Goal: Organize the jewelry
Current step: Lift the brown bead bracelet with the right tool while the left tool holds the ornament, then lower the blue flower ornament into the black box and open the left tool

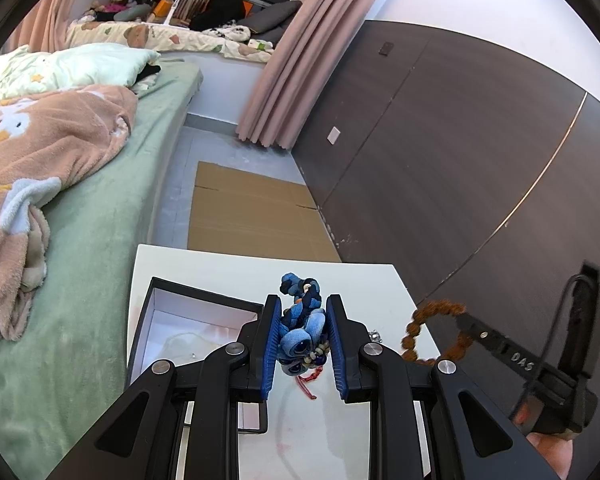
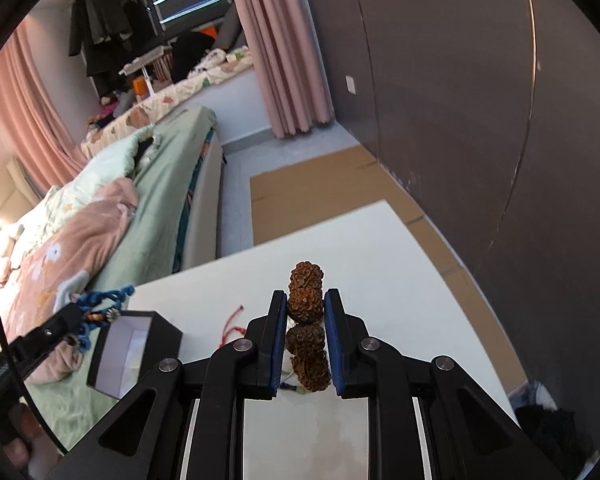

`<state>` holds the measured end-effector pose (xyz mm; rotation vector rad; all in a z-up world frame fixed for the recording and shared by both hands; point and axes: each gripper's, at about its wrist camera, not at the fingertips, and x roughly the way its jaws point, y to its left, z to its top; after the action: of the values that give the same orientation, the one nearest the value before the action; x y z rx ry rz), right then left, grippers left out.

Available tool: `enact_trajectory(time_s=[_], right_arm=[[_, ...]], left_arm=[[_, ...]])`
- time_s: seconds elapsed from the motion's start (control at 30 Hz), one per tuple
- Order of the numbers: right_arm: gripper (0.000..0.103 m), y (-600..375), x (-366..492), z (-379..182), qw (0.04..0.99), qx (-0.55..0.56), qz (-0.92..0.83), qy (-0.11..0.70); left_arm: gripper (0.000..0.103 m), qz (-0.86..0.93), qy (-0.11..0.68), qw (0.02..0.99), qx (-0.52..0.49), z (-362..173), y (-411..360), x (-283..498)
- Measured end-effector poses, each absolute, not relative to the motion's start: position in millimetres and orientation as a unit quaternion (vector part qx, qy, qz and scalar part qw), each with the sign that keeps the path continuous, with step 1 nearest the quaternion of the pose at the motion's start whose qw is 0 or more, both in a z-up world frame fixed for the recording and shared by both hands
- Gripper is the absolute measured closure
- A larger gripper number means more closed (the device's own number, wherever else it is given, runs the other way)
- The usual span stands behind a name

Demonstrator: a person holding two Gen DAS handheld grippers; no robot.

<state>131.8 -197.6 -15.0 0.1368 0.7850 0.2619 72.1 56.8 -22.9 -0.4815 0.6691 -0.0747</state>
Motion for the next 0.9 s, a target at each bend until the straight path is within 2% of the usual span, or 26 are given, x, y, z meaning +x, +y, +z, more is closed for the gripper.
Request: enact_trajectory(time_s=[0.37, 0.67, 0.9], right_arm=[[0.083, -192, 112, 28, 0.932, 0.035, 0.138, 0.333], [0.083, -145, 98, 47, 0.944, -0.112, 0.126, 0.284], [0.083, -132, 94, 40, 0.929, -0.216, 0.123, 0.273]], left_arm=[[0.079, -0.039, 0.324, 0.915, -0.237, -22, 59, 72], [0.079, -0.036, 0.310, 0.917, -0.250, -15, 72, 67], [0.079, -0.030, 0.292, 0.917, -0.270, -6, 91, 57]])
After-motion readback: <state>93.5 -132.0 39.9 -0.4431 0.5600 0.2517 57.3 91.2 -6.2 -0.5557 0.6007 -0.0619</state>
